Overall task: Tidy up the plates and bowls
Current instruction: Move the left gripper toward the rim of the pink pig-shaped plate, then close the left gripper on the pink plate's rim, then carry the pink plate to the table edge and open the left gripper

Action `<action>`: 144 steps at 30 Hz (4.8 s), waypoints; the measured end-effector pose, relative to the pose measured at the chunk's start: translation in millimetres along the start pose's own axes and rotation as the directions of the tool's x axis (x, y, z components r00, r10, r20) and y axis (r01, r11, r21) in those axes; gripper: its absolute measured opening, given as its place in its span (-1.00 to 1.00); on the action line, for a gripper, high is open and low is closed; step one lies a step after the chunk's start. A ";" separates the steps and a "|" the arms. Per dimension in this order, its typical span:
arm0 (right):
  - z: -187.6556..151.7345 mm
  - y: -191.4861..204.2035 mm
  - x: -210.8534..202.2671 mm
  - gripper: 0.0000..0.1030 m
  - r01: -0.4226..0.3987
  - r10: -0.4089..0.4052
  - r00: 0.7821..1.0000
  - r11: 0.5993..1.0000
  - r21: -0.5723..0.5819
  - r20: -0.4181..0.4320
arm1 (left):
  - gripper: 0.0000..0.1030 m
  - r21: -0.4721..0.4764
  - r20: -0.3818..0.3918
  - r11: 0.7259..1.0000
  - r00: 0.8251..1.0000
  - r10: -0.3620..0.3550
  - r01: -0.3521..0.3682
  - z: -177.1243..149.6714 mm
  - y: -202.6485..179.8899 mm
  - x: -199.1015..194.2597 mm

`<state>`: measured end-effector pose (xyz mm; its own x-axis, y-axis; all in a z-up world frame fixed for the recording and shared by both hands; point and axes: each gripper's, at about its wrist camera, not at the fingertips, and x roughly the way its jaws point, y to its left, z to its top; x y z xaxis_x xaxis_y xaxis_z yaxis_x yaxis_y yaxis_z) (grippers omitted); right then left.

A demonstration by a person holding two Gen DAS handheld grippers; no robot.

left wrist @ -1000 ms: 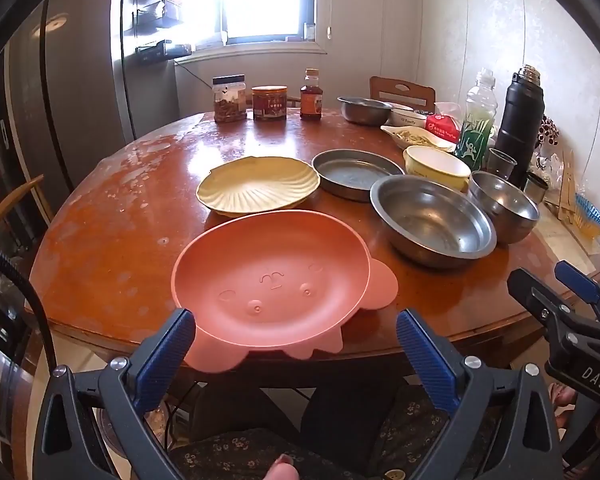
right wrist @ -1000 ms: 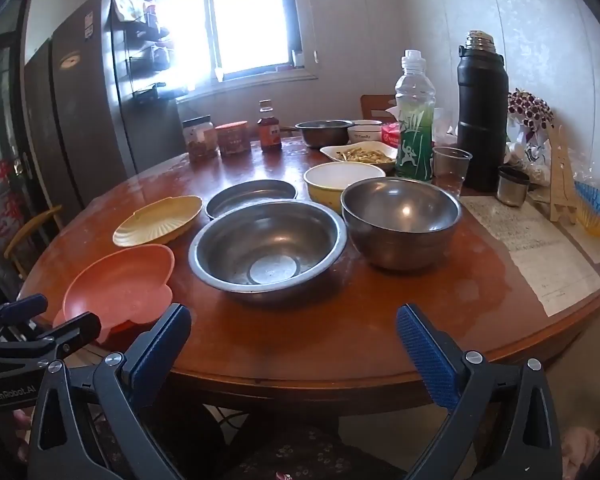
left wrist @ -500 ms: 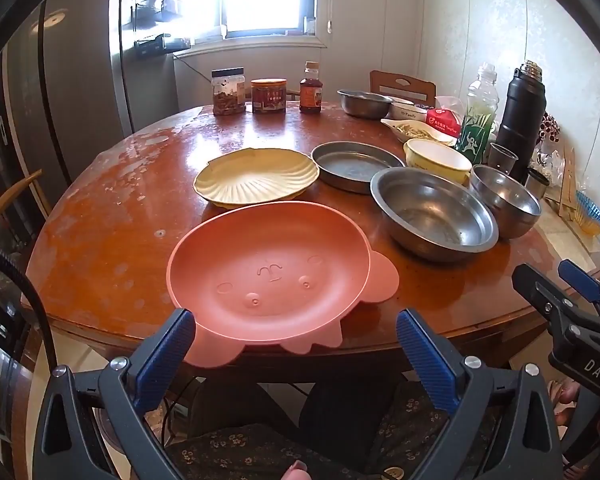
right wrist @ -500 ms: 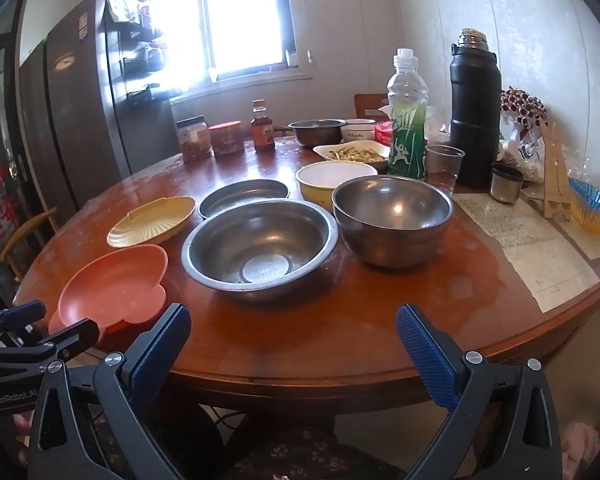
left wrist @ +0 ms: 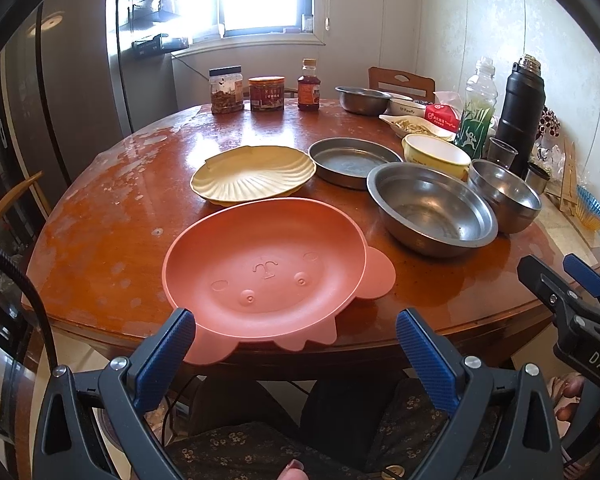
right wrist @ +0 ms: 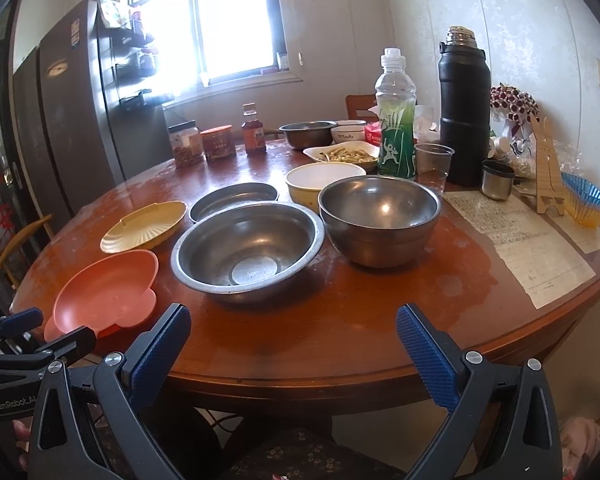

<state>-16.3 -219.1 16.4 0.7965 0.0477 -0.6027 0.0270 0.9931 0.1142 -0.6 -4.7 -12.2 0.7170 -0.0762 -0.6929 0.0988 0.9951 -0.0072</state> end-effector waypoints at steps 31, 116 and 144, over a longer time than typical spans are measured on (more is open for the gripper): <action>-4.1 7.0 0.5 0.99 -0.011 0.011 1.000 1.000 -0.008 -0.011 | 0.97 0.005 -0.008 1.000 1.000 0.009 -0.009 -3.6 -2.3 -1.7; 36.2 251.2 120.2 -0.10 -0.458 0.408 0.877 0.870 -0.184 -0.254 | -0.40 -0.334 -0.028 0.937 0.995 0.099 -0.103 32.2 225.1 38.4; 34.8 279.8 147.2 -0.09 -0.464 0.414 0.870 0.871 -0.162 -0.269 | -0.40 -0.342 -0.095 0.920 0.981 0.170 -0.193 37.9 262.7 59.7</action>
<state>129.6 62.0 -12.8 0.5415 0.4812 -0.6894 -0.4440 0.8600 0.2515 94.3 249.7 -28.1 0.6542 0.1003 -0.7496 -0.2834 0.9515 -0.1200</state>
